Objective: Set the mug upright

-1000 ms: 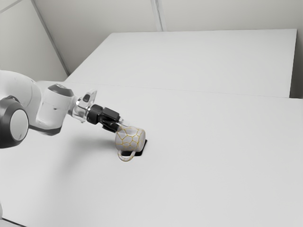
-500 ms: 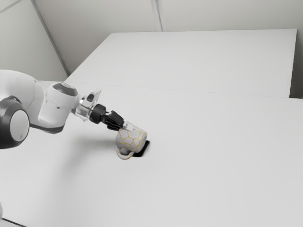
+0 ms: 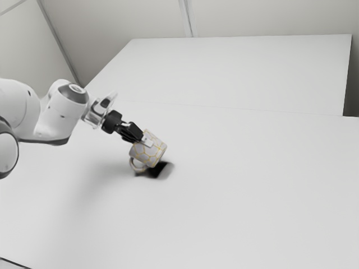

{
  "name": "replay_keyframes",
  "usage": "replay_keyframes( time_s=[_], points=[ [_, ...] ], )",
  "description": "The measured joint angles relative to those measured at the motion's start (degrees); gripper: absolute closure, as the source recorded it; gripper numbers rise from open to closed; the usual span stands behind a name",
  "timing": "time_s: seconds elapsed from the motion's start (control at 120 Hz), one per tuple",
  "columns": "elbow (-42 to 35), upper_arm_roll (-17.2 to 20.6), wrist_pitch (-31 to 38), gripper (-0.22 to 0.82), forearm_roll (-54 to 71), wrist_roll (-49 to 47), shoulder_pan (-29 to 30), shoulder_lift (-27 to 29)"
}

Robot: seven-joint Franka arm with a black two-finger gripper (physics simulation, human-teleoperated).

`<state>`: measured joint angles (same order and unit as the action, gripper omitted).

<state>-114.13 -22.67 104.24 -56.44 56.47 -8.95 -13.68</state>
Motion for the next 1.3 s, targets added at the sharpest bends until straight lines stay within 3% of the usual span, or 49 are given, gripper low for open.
replay_keyframes(
  time_s=[0.242,0.558,1.3],
  points=[
    [-1.0,0.0,11.0,0.78,17.7,-11.6,-8.2,5.2],
    [-7.7,0.0,21.8,0.79,36.2,-28.8,-12.6,9.0],
    [-10.0,-0.1,23.6,0.79,53.7,-58.1,-15.8,8.6]
  ],
)
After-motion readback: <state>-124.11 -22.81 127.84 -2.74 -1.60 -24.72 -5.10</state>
